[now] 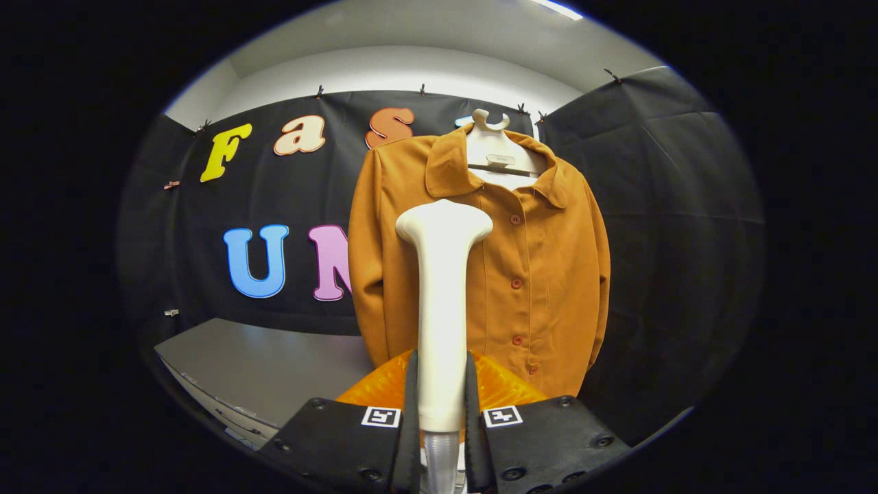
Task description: Iron the clothes twice with a garment steamer, once on the left side and once on the right side.
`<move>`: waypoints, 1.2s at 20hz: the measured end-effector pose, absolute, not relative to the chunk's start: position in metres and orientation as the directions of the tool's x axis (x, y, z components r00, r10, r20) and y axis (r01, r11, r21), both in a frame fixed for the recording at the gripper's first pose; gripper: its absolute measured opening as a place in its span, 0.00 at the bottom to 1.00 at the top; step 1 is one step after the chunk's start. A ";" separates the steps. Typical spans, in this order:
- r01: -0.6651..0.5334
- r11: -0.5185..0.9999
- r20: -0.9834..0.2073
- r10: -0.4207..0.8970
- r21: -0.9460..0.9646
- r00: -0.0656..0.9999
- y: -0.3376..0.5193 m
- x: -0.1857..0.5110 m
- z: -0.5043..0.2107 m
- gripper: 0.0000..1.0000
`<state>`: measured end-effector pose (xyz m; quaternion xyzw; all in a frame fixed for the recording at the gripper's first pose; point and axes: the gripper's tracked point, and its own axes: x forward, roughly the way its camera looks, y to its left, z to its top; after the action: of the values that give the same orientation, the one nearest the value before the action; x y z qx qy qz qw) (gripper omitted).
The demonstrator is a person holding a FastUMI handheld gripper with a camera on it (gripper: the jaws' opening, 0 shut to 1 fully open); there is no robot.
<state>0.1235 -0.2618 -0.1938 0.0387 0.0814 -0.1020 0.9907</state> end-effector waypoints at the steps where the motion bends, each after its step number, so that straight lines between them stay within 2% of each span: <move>1: 0.209 0.976 -0.185 -0.195 0.058 0.963 -0.261 0.120 -0.201 0.29; 17: 0.216 0.975 -0.433 -0.176 0.045 0.884 -0.257 0.072 -0.325 0.29; 24: 0.227 0.973 -0.572 -0.165 0.038 0.803 -0.258 0.041 -0.393 0.29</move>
<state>0.0414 -0.2576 -0.3932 0.0522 0.2961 -0.1032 0.9481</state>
